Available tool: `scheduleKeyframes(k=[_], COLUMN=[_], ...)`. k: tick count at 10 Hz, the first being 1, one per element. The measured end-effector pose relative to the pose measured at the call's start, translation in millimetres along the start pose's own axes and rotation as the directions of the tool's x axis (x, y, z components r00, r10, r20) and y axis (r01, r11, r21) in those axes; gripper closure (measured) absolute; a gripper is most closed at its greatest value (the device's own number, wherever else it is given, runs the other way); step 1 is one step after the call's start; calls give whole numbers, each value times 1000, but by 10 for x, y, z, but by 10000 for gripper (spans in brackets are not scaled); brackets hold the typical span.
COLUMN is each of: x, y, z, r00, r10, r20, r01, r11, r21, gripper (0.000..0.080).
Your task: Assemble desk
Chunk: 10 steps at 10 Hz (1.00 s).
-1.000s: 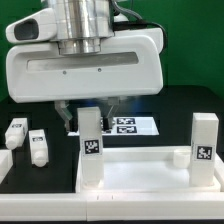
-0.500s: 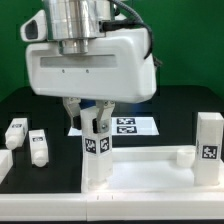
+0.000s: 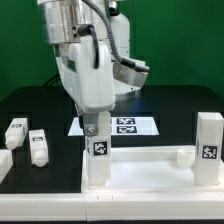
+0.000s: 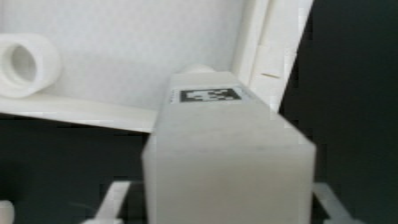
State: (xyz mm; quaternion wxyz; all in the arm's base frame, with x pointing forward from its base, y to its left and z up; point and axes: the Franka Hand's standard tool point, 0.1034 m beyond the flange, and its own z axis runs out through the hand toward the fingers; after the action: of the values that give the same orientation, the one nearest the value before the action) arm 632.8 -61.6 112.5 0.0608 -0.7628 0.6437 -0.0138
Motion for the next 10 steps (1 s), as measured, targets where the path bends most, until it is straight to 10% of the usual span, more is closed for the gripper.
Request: scheduleKeyframes(k=[2,4,10], x=[31,1,-83], y=[18,11,0], z=[2,9,25], r00=[996,998,760], r10=[88,61,-650], r20=[15,16,8], r01=[-88,-62,650], r11=[996,998,760], r21=[7,7,-1], gripper=[514,328,150])
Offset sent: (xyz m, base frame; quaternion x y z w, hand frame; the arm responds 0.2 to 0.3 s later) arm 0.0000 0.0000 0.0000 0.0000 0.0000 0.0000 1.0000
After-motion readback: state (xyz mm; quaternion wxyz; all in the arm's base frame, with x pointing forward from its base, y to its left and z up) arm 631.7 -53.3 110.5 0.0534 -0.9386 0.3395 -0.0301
